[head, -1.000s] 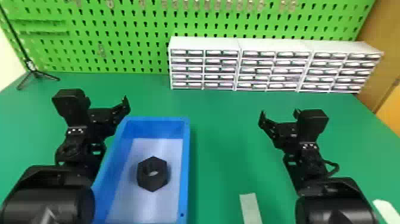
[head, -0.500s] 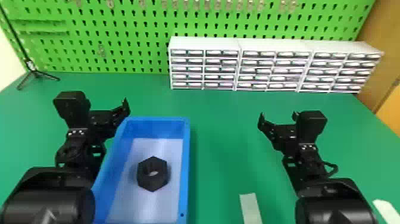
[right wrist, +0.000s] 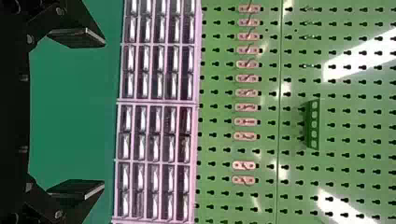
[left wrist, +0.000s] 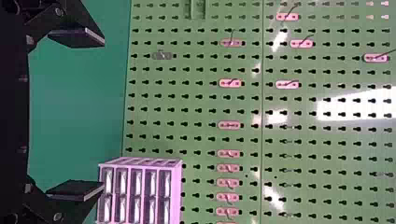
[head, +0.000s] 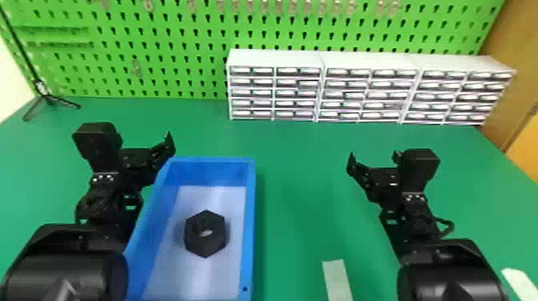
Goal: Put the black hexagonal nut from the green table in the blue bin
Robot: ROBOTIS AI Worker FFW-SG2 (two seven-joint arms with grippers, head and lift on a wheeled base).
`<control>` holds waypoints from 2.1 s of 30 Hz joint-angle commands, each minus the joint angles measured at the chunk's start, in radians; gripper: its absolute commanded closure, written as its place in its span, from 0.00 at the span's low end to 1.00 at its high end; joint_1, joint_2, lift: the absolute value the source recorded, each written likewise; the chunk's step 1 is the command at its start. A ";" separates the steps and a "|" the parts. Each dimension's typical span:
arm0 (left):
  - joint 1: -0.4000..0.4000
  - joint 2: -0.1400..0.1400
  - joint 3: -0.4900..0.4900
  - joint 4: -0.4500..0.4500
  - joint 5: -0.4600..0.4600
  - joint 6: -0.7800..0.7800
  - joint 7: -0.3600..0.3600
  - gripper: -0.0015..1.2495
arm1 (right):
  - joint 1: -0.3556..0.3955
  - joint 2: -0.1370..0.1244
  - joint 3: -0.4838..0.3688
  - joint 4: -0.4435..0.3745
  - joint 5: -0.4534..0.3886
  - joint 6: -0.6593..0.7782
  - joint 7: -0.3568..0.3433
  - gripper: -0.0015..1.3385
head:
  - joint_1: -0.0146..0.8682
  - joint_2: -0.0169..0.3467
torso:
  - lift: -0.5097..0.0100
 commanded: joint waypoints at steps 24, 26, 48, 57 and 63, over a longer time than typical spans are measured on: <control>0.003 0.000 -0.002 0.003 0.003 -0.001 0.000 0.16 | -0.005 -0.002 0.003 0.001 -0.004 0.000 0.000 0.17 | 0.79 0.12 | 0.80; 0.001 0.000 -0.002 0.003 0.003 -0.001 0.000 0.16 | -0.006 -0.002 0.005 0.001 -0.004 0.002 0.000 0.17 | 0.79 0.12 | 0.80; 0.008 0.000 0.002 0.003 0.007 -0.001 0.000 0.16 | -0.005 -0.004 0.000 0.001 -0.007 0.006 0.000 0.17 | 0.79 0.12 | 0.80; 0.008 0.000 0.002 0.003 0.007 -0.004 0.000 0.16 | -0.005 -0.002 0.001 0.001 -0.008 0.008 0.000 0.17 | 0.79 0.12 | 0.80; 0.008 0.000 0.002 0.003 0.007 -0.004 0.000 0.16 | -0.006 -0.002 0.003 0.001 -0.008 0.012 0.000 0.17 | 0.79 0.12 | 0.80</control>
